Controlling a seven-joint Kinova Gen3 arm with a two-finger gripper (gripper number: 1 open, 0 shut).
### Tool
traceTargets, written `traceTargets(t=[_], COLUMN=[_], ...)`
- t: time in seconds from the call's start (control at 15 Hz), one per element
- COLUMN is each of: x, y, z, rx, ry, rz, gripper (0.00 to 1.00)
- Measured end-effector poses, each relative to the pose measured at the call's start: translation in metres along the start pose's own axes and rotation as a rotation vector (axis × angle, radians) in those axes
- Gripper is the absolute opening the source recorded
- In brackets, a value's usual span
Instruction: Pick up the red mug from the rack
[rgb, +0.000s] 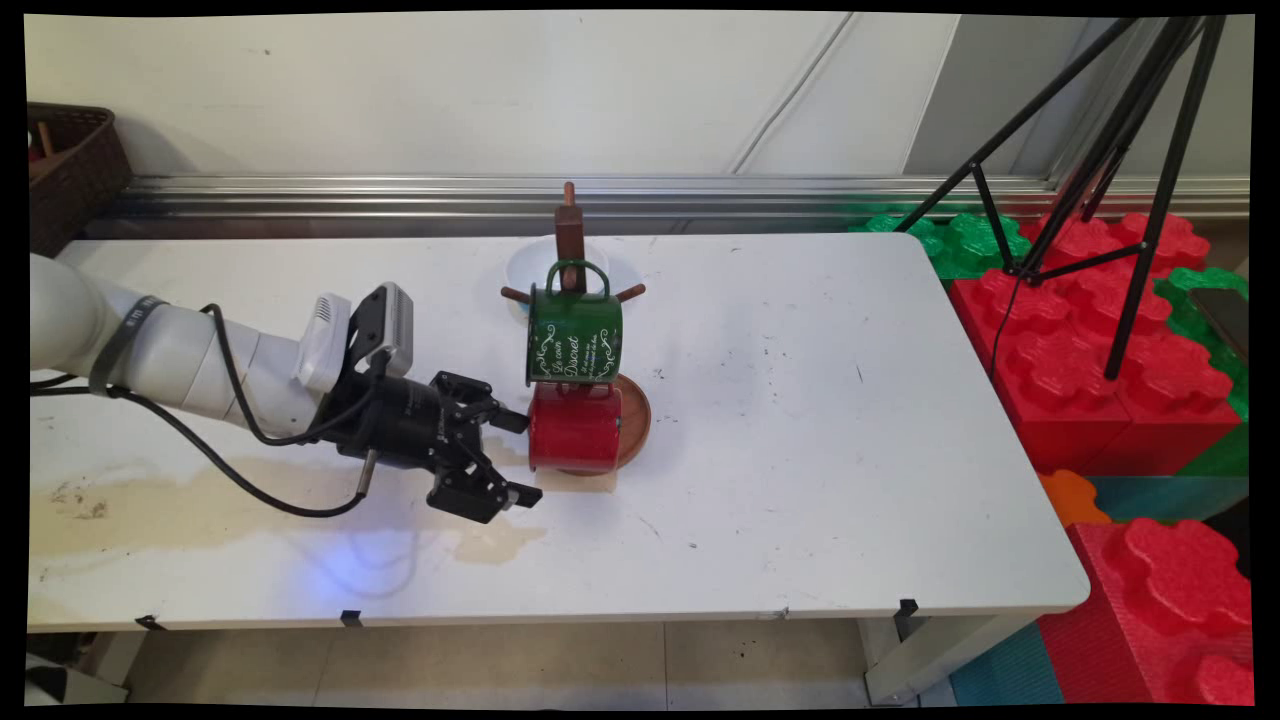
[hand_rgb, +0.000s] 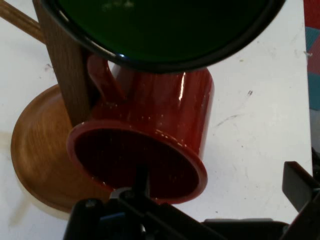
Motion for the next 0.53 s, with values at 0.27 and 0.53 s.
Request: traceTargets(t=[0.27,0.53], x=[-0.0021,-0.0045], y=[0.0007,0.0004], z=[0.0031,0.0063], rx=[0.000,0.004], ry=[0.014,0.027], rz=[-0.013,-0.028], gripper=[1.00,1.00])
